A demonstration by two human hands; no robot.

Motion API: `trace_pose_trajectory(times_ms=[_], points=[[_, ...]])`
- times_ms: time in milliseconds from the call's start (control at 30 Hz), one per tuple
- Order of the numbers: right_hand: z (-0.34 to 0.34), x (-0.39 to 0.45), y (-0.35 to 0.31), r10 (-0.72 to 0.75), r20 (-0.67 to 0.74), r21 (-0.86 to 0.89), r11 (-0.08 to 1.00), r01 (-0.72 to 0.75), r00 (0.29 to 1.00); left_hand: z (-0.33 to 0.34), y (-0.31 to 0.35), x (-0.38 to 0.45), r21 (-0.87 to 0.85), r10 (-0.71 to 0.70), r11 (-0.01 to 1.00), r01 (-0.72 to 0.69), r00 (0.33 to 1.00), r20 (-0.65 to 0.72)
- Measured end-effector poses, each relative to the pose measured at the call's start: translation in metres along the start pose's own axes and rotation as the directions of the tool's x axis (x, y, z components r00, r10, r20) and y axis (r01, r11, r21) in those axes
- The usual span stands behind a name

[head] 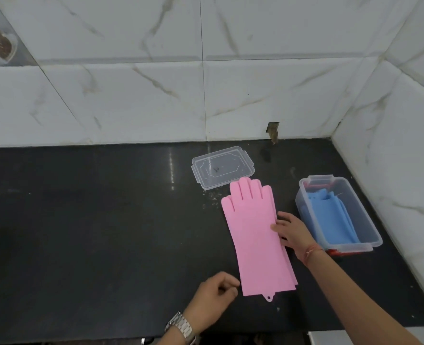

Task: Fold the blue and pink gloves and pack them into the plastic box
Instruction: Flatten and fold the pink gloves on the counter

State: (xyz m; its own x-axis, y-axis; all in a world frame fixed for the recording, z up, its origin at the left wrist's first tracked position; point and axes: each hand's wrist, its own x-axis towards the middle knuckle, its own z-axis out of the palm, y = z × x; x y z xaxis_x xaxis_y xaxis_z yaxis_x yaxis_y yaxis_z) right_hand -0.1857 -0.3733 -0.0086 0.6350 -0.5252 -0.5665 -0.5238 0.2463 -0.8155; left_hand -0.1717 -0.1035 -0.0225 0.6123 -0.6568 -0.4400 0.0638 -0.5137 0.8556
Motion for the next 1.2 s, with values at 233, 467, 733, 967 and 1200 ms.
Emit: trace_pose_trajectory(times_ms=[233,467,733,967,1200], points=[[0.007,-0.006,0.003,-0.148,0.001,-0.08,0.986,0.147,0.989,-0.008,0.036,0.064,-0.085,-0.025,0.996,0.006,0.973,-0.231],[0.012,-0.009,0.013,-0.249,-0.062,-0.122,0.963,0.24,0.966,-0.013,0.065,0.134,-0.323,-0.18,0.945,0.054,0.909,-0.375],[0.011,-0.01,0.016,-0.342,-0.046,-0.152,0.931,0.332,0.939,-0.012,0.07,0.16,-0.265,-0.108,0.964,-0.033,0.859,-0.5],[0.012,-0.003,0.02,-0.317,-0.055,-0.177,0.936,0.303,0.947,-0.01,0.065,0.165,-0.234,-0.085,0.971,-0.045,0.85,-0.519],[0.015,-0.003,0.026,-0.328,-0.1,-0.139,0.939,0.314,0.939,-0.011,0.065,0.171,-0.143,-0.047,0.989,-0.031,0.859,-0.51]])
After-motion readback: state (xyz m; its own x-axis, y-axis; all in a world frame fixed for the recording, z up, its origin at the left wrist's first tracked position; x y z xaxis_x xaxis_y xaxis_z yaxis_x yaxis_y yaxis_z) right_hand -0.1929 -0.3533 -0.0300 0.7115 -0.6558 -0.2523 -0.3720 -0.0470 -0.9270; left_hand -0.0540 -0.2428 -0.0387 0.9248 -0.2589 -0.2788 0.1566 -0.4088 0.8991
